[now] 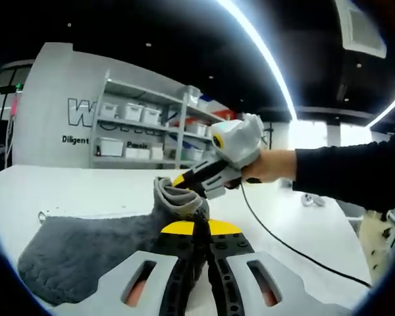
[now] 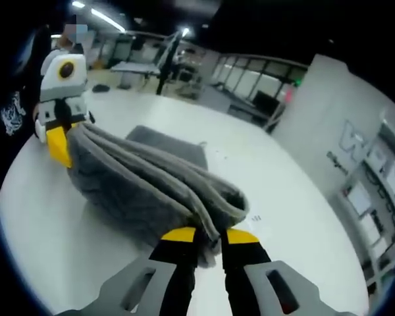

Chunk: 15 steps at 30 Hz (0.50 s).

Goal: Open the folded towel by lifting each exposed corner and separating the folded layers until the towel lies flat within the target outline without major curled edges

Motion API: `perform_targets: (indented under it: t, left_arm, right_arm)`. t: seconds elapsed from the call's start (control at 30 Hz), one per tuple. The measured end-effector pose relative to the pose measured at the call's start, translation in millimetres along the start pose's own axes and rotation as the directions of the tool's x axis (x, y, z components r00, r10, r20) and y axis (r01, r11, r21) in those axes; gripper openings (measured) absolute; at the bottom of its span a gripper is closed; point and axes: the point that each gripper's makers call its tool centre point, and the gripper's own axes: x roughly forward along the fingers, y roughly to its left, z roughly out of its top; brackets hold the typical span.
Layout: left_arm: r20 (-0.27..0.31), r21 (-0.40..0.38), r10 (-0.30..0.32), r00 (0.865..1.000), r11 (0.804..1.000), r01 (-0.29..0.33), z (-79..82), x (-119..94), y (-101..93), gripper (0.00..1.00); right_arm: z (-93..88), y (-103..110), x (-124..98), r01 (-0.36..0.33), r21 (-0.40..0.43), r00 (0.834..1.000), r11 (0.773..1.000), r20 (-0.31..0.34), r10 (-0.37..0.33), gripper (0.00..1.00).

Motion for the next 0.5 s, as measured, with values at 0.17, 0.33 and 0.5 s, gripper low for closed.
perform_targets:
  t: [0.17,0.33,0.5]
  left_arm:
    - [-0.002,0.04,0.003,1.0,0.999,-0.003,0.0,2.0,-1.5,0.02]
    - [-0.012,0.06,-0.008,1.0,0.998,0.009,-4.9,1.8,-6.0,0.02]
    - [-0.022,0.083,-0.017,1.0,0.996,0.019,-9.7,3.4,-10.3,0.02]
  right_arm:
    - [-0.2,-0.2,-1.1,0.007,0.001,1.0,1.0,0.0,-0.007,0.1]
    - [-6.5,4.2,-3.1,0.002,0.026,1.0,1.0,-0.005,-0.002,0.1]
    - [-14.6,7.7,-6.5,0.004,0.045,1.0,0.999,-0.01,-0.003,0.1]
